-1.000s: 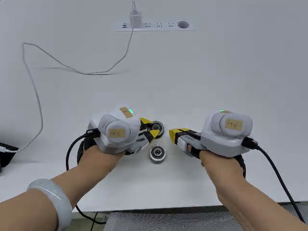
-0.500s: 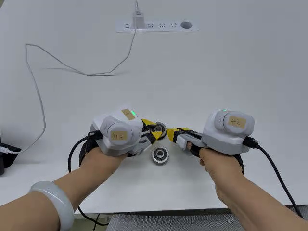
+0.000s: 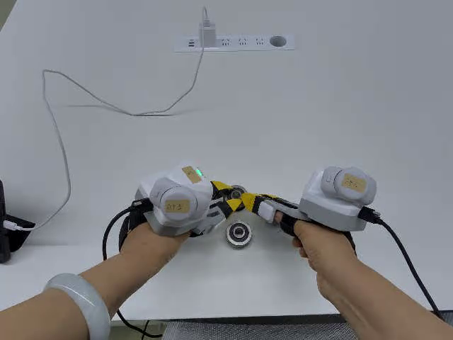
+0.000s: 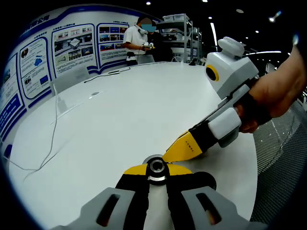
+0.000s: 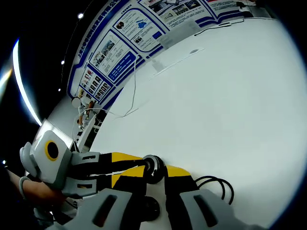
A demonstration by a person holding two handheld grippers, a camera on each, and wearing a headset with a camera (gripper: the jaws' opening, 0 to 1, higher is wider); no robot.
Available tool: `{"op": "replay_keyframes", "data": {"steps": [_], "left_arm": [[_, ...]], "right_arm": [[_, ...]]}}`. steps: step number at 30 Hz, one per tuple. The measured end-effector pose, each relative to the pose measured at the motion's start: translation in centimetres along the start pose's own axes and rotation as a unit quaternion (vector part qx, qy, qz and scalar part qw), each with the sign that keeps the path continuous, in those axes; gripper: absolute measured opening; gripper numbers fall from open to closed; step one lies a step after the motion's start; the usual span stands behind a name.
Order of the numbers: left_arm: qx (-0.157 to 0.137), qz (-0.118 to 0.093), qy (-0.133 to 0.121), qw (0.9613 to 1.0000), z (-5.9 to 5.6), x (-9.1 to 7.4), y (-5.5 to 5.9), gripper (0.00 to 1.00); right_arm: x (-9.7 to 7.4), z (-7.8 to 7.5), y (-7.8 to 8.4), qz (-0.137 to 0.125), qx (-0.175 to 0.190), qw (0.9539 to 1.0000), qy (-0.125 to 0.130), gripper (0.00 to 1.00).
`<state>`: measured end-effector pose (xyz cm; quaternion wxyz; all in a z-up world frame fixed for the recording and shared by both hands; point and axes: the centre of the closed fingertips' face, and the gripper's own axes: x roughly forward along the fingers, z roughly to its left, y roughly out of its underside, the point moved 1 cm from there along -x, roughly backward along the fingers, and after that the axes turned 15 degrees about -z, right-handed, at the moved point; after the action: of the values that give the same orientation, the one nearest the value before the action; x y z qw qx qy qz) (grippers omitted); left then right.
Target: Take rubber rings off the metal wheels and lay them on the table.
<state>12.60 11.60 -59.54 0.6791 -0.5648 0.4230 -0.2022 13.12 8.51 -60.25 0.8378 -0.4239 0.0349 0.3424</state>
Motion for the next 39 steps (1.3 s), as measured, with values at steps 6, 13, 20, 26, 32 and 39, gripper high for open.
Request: {"op": "replay_keyframes", "data": {"steps": [6, 13, 20, 26, 32, 39], "left_arm": [[0.0, 0.0, 0.0, 1.0, -0.03, -0.07, 0.03, 0.13], [0.001, 0.001, 0.0, 1.0, -0.08, -0.16, 0.1, 0.13], [0.002, 0.001, 0.0, 1.0, -0.08, -0.2, 0.08, 0.13], [0.001, -0.001, 0.0, 1.0, -0.08, -0.21, 0.04, 0.13], [0.001, -0.001, 0.001, 1.0, 0.02, -0.23, 0.14, 0.13], [0.001, -0.001, 0.002, 1.0, 0.0, -0.29, 0.19, 0.13]], "right_arm": [[0.19, 0.18, 0.05, -0.004, 0.025, 0.9997, -0.003, 0.16], [0.28, 0.4, 0.3, -0.004, 0.045, 0.999, -0.007, 0.18], [0.43, 0.34, 0.55, -0.003, 0.061, 0.9981, -0.005, 0.2], [0.4, 0.29, 0.57, -0.001, 0.071, 0.9975, -0.006, 0.21], [0.58, 0.41, 0.51, 0.001, 0.073, 0.9973, -0.011, 0.22], [0.39, 0.73, 0.41, 0.002, 0.083, 0.9964, -0.019, 0.21]]}}
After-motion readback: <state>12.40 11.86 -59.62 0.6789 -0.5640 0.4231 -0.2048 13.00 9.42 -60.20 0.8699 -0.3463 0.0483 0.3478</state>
